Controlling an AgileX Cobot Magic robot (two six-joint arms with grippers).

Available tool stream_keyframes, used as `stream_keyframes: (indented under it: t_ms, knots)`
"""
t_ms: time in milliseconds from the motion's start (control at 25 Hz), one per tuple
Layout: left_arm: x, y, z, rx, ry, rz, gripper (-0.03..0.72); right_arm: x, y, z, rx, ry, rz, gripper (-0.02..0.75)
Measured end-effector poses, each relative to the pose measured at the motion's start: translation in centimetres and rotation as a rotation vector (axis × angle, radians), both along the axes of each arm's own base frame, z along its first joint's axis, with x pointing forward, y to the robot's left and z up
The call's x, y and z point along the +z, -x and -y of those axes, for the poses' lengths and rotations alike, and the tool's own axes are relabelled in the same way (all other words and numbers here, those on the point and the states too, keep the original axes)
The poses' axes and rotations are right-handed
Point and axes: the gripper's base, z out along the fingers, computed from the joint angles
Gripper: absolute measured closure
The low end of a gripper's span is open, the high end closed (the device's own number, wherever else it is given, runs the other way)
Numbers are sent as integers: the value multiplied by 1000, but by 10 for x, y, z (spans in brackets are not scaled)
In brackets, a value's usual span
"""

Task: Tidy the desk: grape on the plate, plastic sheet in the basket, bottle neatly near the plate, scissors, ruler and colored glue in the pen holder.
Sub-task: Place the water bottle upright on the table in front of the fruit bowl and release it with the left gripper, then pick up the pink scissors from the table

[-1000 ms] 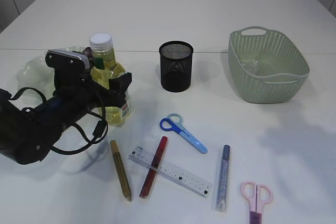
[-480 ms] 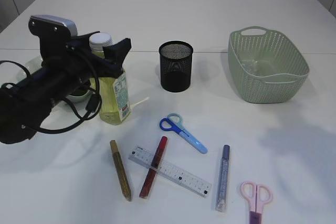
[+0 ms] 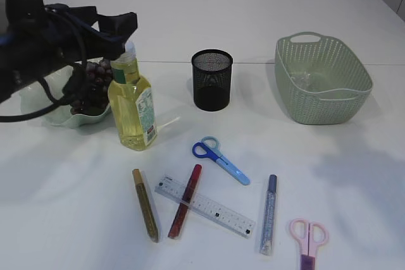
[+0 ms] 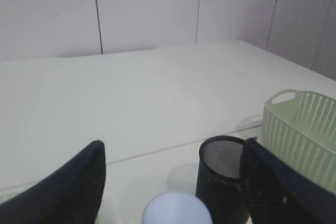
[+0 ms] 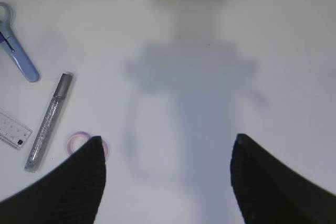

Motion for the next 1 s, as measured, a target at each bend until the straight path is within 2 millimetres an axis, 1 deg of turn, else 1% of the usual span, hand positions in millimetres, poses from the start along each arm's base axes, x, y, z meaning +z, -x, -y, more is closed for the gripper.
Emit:
stream_keyframes:
  t_ms: [160,280,440,560,720,1000]
  knots:
    - [19,17,-13,64,5,-163,149,0,0,0,0,0,0,163]
    - [36,36,-21,70,-15,-257,164,0,0,0,0,0,0,163]
    - [52,64,-31,65,-60,-383,169,0,0,-1,-1,-11,-1,163]
    - [60,84,-39,60,-91,-470,179,-1,1,-2,-2,-27,-16,163]
    - [64,107,-47,52,-134,-588,181,-1,3,-3,-2,-43,-38,163]
    - [48,135,-56,49,-250,-900,189,-3,6,-8,-8,-98,-81,163]
